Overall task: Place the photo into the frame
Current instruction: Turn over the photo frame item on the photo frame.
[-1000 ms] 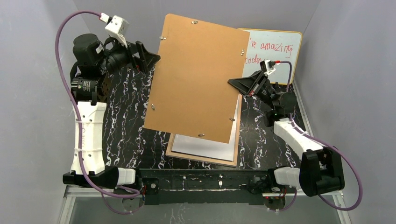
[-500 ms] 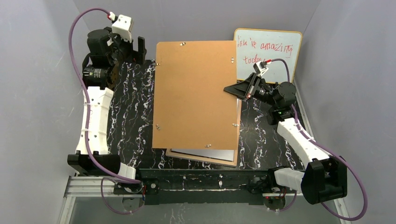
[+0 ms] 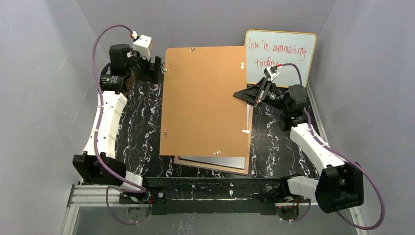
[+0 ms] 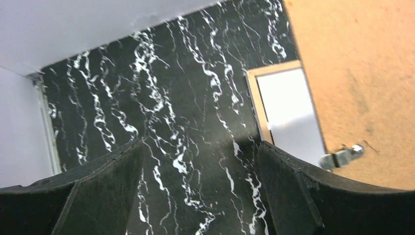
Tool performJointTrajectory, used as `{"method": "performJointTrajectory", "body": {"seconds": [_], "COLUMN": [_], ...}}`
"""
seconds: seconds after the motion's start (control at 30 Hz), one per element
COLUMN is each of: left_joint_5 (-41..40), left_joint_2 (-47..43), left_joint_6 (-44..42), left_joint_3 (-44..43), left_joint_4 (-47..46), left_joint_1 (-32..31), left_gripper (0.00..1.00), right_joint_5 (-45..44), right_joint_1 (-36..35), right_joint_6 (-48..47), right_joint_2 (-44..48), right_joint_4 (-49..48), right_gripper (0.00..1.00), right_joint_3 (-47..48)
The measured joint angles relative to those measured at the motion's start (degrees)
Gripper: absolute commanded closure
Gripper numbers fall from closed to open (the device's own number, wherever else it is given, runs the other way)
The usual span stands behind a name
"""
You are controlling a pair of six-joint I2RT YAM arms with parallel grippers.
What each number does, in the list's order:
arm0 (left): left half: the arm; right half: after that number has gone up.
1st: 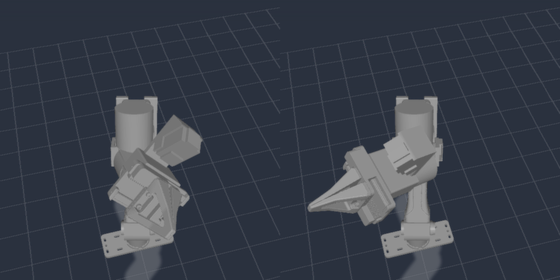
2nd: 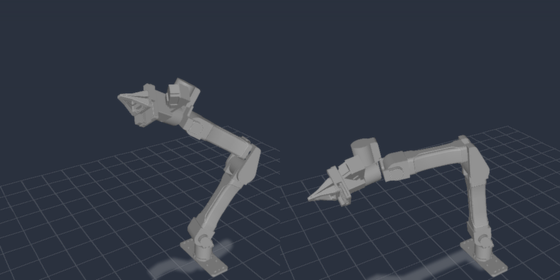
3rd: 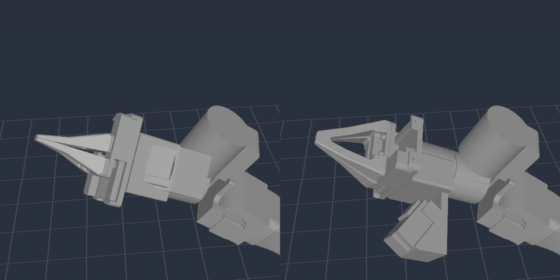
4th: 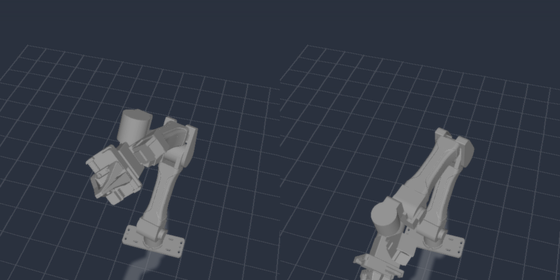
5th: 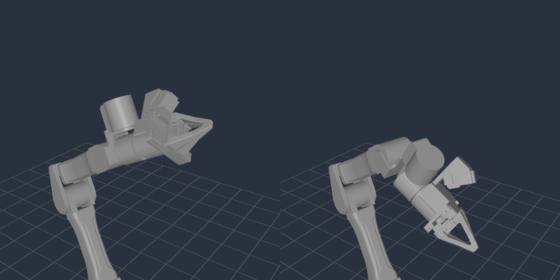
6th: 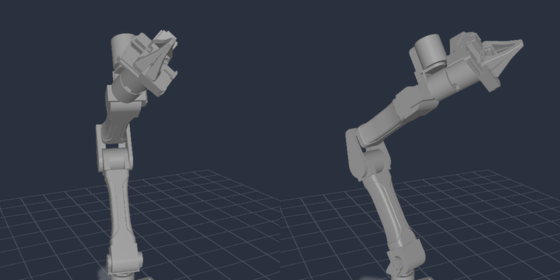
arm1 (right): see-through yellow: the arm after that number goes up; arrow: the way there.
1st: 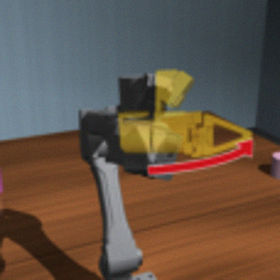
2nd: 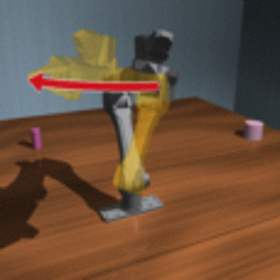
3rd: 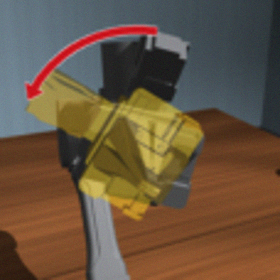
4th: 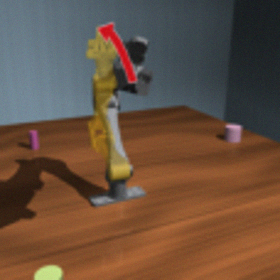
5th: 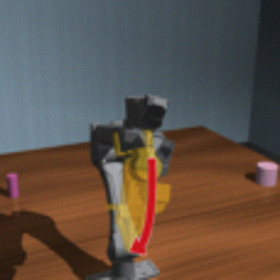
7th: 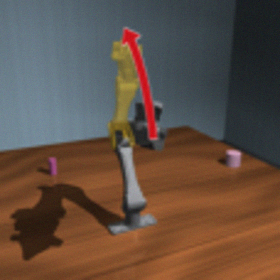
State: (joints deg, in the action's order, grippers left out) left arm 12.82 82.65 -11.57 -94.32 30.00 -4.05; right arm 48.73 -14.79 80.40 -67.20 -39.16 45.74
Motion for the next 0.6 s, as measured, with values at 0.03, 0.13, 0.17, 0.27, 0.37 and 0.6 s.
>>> {"method": "performJointTrajectory", "body": {"seconds": [0.03,0.13,0.17,0.27,0.37,0.6], "left_joint_5": [0.02,-0.22,-0.26,-0.37,-0.5,-3.52], "left_joint_2": [-0.02,-0.04,-0.04,-0.04,-0.04,-0.24], "left_joint_6": [0.0,-0.22,-0.28,-0.66,-1.62,-4.31], "left_joint_3": [0.98,2.54,2.8,2.8,2.91,4.57], "left_joint_4": [0.13,0.57,0.63,0.52,0.44,0.24], "left_joint_1": [-0.5,-1.62,-1.81,-2.1,-2.19,-2.19], "left_gripper": [0.16,0.16,0.16,0.16,0.15,0.14], "right_joint_5": [-0.2,-0.63,-0.72,-0.74,-0.72,-0.74], "right_joint_1": [-0.17,-0.63,-0.68,-0.72,-0.72,-0.74], "right_joint_6": [0.0,0.0,-0.04,-0.04,-0.26,-1.64], "right_joint_2": [-0.26,-1.09,-1.31,-1.64,-1.75,-1.77], "right_joint_4": [0.0,0.09,0.09,0.11,0.17,1.75], "right_gripper": [0.99,0.99,0.99,0.99,0.99,0.99], "right_joint_3": [0.0,-0.04,-0.04,-0.13,-0.2,-0.63]}}
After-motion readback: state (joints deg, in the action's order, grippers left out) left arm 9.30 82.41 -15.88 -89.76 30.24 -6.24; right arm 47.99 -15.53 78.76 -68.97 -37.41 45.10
